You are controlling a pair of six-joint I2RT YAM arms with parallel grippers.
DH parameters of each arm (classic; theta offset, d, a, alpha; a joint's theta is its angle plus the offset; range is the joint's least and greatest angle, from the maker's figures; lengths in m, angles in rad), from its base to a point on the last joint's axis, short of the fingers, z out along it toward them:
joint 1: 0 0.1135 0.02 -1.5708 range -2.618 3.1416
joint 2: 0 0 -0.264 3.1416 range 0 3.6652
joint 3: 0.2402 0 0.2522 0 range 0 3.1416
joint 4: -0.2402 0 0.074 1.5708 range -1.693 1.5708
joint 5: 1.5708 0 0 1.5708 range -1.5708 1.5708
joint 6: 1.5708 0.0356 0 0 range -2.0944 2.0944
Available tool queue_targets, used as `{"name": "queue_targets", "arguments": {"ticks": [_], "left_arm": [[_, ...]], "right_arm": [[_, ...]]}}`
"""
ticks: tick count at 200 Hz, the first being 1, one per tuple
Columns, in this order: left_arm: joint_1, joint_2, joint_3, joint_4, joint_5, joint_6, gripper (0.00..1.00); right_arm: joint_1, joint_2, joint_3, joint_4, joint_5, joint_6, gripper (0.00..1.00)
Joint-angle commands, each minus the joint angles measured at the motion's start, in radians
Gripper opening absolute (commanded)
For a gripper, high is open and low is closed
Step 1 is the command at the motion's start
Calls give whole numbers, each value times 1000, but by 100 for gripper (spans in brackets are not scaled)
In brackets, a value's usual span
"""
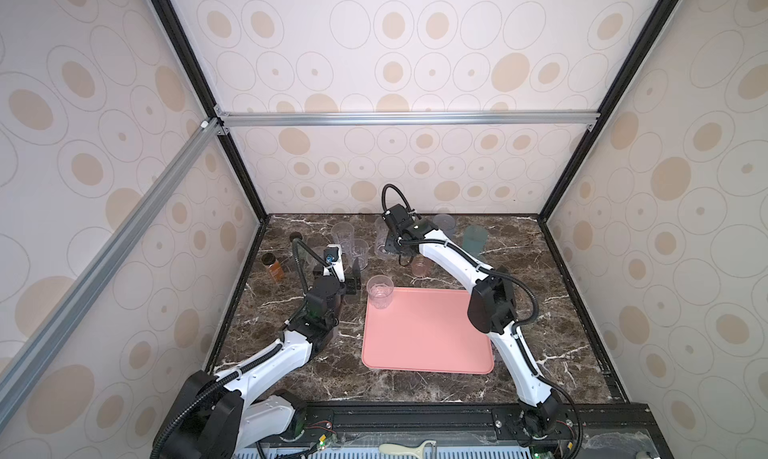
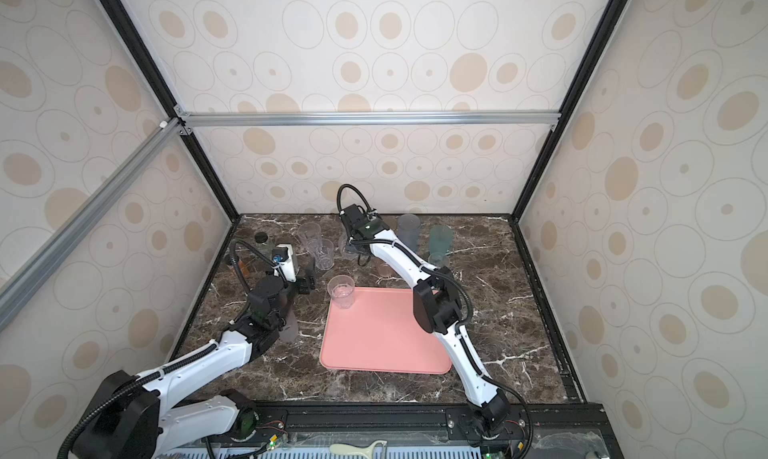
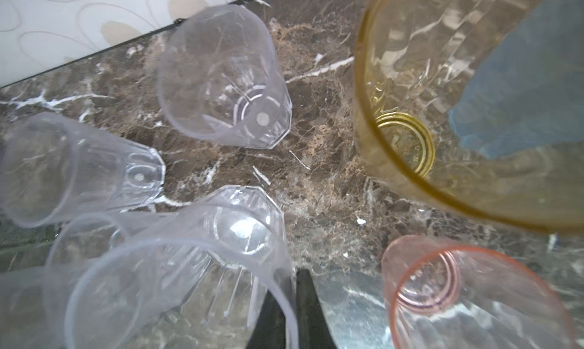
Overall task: Place the glasses into the tray
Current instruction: 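Lower the clear glass onto the pink tray with the right gripper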
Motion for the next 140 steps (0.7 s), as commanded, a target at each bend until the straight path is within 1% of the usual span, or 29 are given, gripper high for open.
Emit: {"name": "queue_targets", "arguments": {"ticks": [1,20,27,40,55,66,83,103,109,120,128,140], "left_arm": [[-6,-32,85,-80,-144,25,78],[-10,-47,125,-130,-227,41,78],[-14,-52,136,-143,-246,47,78],[-21,-64,149,-154,-253,62,77],[-37,-68,165,-168,-237,63,77],[-52,-64,181,-196,-199,58,77],[-79,-60,189,-231,-89,61,77],[-103,-77,165,-232,65,49,76],[-106,-85,148,-222,129,47,76],[-112,-99,115,-202,183,29,76],[-115,-107,91,-193,209,15,75],[-124,-110,63,-181,219,-12,74]], "right_arm": [[10,-188,-75,25,37,-70,3],[10,-315,-207,65,14,-113,3],[6,-366,-272,93,-15,-131,3],[-8,-455,-384,126,-91,-162,3],[-35,-528,-475,107,-185,-193,3],[-64,-561,-519,70,-280,-219,3],[-109,-600,-582,2,-435,-268,2],[-125,-636,-641,-86,-530,-335,1],[-126,-641,-650,-118,-547,-354,1],[-124,-642,-665,-169,-557,-378,1],[-124,-641,-677,-197,-532,-387,0],[-123,-643,-707,-209,-480,-379,0]]}}
